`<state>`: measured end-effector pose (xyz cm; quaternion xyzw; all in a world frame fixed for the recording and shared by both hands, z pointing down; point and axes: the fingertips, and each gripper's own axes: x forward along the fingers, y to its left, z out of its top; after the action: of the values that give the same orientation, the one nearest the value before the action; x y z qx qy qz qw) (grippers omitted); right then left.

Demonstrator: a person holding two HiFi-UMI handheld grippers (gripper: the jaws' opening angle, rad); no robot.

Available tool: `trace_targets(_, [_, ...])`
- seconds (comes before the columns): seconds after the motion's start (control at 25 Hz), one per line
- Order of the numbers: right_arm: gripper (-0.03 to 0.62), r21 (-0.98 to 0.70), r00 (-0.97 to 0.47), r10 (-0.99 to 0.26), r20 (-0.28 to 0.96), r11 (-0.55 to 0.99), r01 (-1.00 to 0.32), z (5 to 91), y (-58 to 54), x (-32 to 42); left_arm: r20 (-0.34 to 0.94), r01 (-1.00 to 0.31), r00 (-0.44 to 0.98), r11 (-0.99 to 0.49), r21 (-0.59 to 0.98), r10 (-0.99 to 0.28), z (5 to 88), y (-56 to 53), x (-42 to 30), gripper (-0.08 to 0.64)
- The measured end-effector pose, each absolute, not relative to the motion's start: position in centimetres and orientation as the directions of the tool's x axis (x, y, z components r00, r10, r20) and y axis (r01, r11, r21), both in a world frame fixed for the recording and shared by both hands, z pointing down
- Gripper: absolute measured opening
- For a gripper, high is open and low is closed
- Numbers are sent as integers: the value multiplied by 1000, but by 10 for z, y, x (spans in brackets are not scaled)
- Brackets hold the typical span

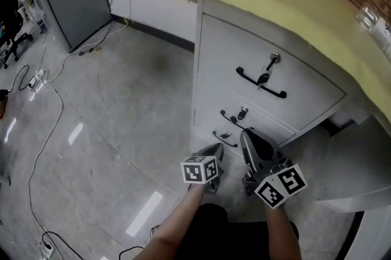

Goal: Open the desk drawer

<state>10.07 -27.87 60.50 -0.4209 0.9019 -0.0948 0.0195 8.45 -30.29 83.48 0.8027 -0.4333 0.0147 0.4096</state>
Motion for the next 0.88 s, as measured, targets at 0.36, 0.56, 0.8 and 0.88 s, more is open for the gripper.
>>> trace_targets(0.36, [14, -254, -624, -780, -34, 611, -750, 578, -291, 102, 220, -340, 673, -30, 940, -706, 879, -323, 95, 201])
trace_targets(0.56, [14, -271, -630, -776, -28, 613, -742, 584, -290, 97, 170, -197, 631, 55, 979, -757, 890, -336, 92, 158])
trace_targets(0.8, [14, -302, -623, -780, -58, 609, -734, 580, -285, 99, 76, -111, 606, 10, 994, -792, 880, -342, 97, 38])
trace_targets(0.88, [14, -309, -618, -784, -57, 603, -735, 582, -283, 101, 77, -98, 600, 23, 995, -796, 880, -341, 96, 32])
